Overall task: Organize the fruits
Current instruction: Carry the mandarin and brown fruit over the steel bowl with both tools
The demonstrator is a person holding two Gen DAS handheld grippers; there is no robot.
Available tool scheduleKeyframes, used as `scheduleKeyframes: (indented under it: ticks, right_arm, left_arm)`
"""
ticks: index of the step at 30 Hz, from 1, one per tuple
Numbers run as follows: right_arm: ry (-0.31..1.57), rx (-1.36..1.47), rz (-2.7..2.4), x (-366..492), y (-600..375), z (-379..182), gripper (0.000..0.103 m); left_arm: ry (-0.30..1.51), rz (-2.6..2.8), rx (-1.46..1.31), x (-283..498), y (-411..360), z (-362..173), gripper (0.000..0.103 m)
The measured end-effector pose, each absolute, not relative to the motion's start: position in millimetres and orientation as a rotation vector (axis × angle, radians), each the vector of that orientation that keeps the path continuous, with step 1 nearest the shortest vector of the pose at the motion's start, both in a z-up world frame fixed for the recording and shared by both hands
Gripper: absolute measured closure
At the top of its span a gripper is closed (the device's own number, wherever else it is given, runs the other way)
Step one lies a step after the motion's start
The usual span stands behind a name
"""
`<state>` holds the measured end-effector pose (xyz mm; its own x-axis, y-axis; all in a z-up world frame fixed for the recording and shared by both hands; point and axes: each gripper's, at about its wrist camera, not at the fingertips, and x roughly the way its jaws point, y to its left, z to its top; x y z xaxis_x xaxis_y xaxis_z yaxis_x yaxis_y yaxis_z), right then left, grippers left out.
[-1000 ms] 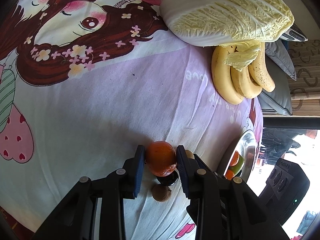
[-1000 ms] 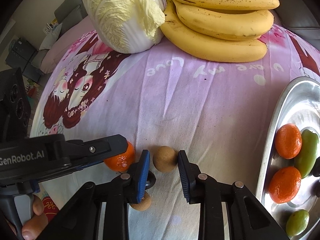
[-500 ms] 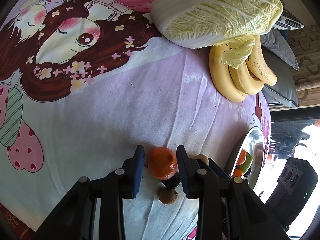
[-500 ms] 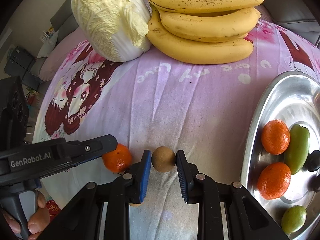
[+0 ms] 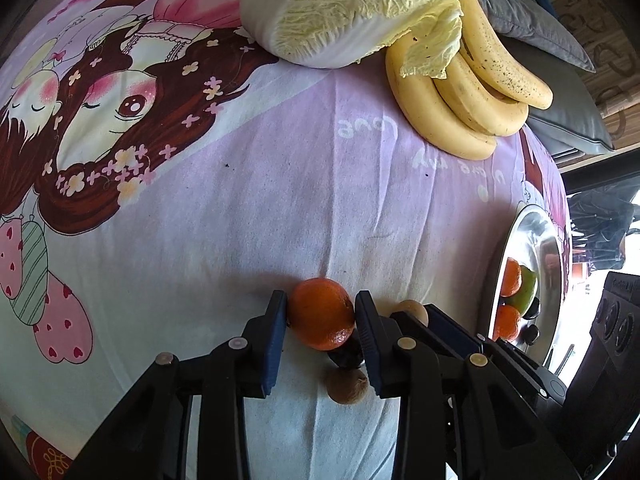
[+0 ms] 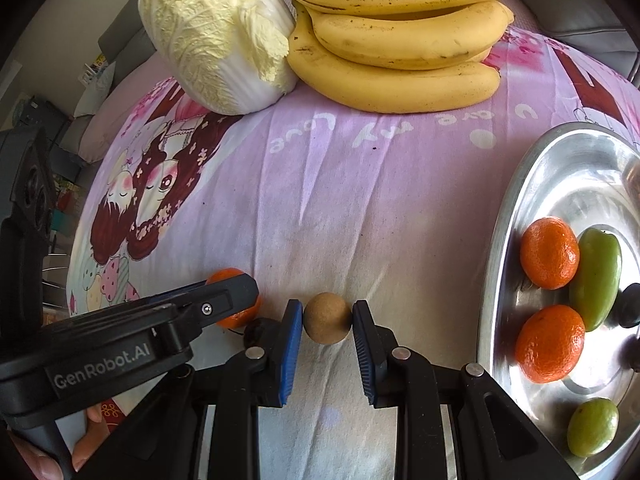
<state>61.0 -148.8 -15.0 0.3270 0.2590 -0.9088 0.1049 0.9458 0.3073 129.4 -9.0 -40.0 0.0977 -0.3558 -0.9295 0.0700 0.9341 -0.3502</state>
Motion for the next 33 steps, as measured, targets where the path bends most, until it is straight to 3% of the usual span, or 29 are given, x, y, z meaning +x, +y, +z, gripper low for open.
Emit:
scheduleKeyframes:
  ticks: [14,33]
  right_arm:
    - [1.230,0.349,0.102,60.7,-149.8,-12.5,0.075]
    - [1.187,0.349,0.077,57.4,-156.9,0.6,0.075]
  left_arm:
    - [1.410,-0.393,-0.405,128.7,5.3,-24.7,0.068]
    - [1.368,-0.237,-0.346,130.3,24.9,-15.1,0.068]
